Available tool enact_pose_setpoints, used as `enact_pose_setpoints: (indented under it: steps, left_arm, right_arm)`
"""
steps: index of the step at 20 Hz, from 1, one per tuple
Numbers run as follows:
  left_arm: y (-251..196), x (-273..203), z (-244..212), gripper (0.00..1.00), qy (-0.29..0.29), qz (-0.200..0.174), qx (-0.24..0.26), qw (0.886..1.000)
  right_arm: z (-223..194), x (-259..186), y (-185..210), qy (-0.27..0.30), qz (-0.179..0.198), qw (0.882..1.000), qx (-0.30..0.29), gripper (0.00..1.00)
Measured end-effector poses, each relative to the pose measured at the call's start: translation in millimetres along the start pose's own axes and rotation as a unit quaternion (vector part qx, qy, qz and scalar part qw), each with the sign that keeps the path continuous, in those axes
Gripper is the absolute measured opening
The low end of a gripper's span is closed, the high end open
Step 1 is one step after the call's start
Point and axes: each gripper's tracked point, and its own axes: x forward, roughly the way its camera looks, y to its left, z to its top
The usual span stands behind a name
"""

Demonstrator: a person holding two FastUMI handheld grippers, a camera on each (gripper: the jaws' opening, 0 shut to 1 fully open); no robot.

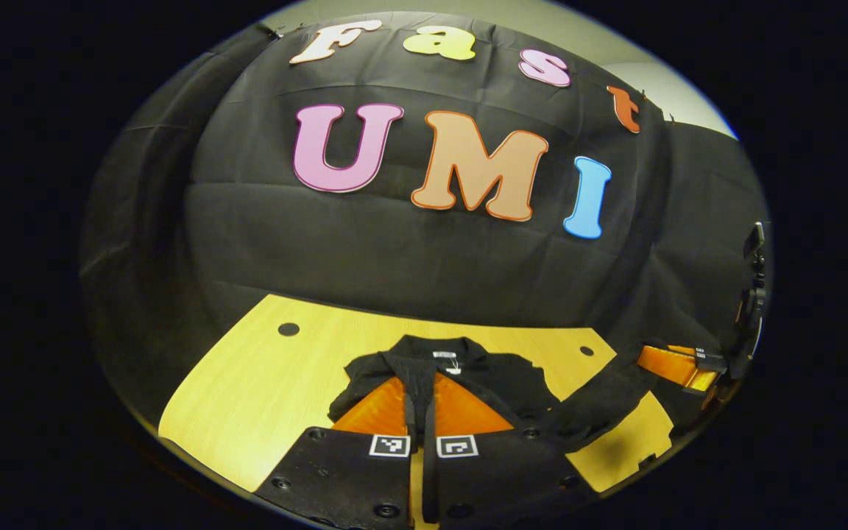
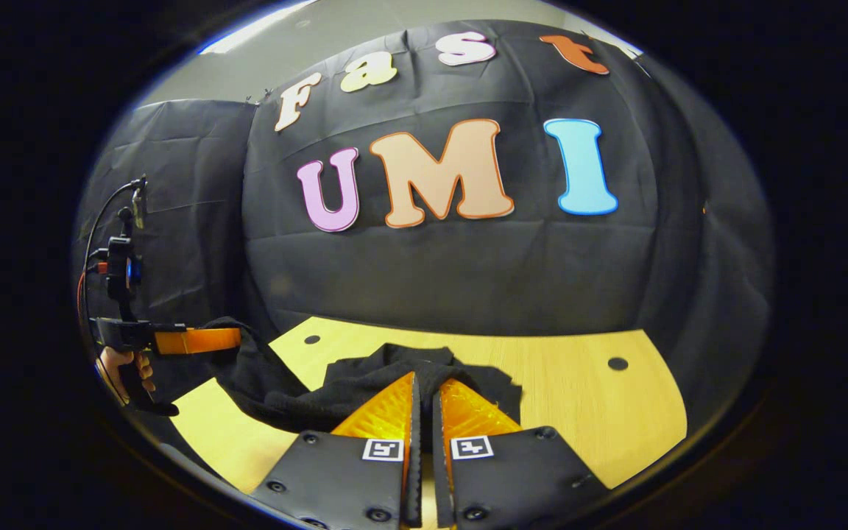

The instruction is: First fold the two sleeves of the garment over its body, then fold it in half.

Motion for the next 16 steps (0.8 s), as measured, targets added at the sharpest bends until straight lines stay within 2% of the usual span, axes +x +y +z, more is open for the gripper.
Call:
enact_pose_setpoints:
  steps: [3,4,5,9,11,12,16]
  left_arm:
    - [14,45,5,0.00,0.005,0.009,-0.002,1.000]
    - [20,61,5,0.00,0.006,0.015,0.001,1.000]
    - [24,77,2,0.00,0.008,0.019,0.007,1.000]
    - [37,136,-22,0.00,0.034,0.021,0.026,0.999]
    - [39,166,-32,0.00,0.048,0.017,0.031,0.998]
    - [43,178,-39,0.00,0.055,0.017,0.036,0.998]
    - [63,216,-75,0.00,0.087,0.032,0.042,0.995]
  right_arm:
    - [16,43,-12,-0.002,-0.009,1.000,0.004,0.12]
    - [15,58,-16,0.001,-0.011,1.000,0.017,0.07]
    - [15,75,-21,0.003,-0.013,0.999,0.032,0.09]
    - [-10,137,-51,0.030,-0.044,0.997,0.053,0.12]
    - [-21,165,-59,0.042,-0.054,0.996,0.055,0.10]
    - [-20,171,-51,0.046,-0.060,0.996,0.056,0.09]
    - [-39,210,-68,0.067,-0.088,0.990,0.089,0.09]
